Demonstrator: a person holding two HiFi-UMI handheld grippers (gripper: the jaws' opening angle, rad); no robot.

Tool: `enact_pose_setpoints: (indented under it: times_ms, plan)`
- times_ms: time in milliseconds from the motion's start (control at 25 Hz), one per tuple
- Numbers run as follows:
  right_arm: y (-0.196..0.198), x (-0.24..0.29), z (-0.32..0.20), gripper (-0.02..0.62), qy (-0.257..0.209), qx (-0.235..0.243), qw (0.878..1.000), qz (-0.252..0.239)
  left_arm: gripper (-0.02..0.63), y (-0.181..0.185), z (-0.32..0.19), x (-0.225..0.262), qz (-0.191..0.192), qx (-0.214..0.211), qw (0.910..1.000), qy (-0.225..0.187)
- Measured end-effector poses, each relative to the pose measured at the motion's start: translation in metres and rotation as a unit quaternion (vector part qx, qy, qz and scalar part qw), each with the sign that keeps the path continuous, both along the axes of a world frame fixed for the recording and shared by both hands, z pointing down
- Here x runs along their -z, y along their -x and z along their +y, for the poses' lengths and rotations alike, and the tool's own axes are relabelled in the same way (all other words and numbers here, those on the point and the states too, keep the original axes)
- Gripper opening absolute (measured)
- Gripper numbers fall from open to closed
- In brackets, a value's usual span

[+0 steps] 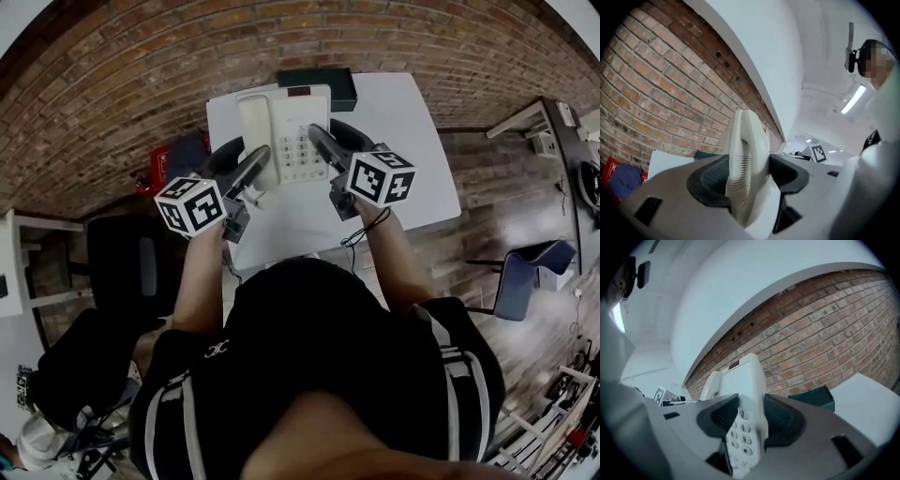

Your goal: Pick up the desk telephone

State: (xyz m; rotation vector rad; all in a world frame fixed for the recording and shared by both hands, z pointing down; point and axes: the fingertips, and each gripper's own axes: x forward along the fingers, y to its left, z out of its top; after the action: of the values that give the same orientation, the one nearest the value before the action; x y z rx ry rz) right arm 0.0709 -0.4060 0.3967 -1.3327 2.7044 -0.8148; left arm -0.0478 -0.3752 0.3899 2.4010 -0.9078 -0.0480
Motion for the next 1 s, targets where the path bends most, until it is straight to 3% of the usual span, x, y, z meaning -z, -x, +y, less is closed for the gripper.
enact_pose_setpoints:
  times_ms: [200,400,1000]
  plan:
    - [-0.006,0.042,0.005,0.158,-0.050,-0.012,0.999,0.003,0.272,-0.005,0.005,0.037,0.003,-0.003,0.9990,-0.045]
    - [-0.008,0.061,0.007,0.155,-0.072,-0.012,0.997,0.001,0.272,-0.006,0.007,0.057,-0.005,0.000,0.9969,-0.078]
    - [-0.005,0.050,0.006,0.153,-0.057,-0.026,0.998,-0.002,0.272,-0.003,0.003,0.048,-0.003,-0.003,0.9981,-0.062]
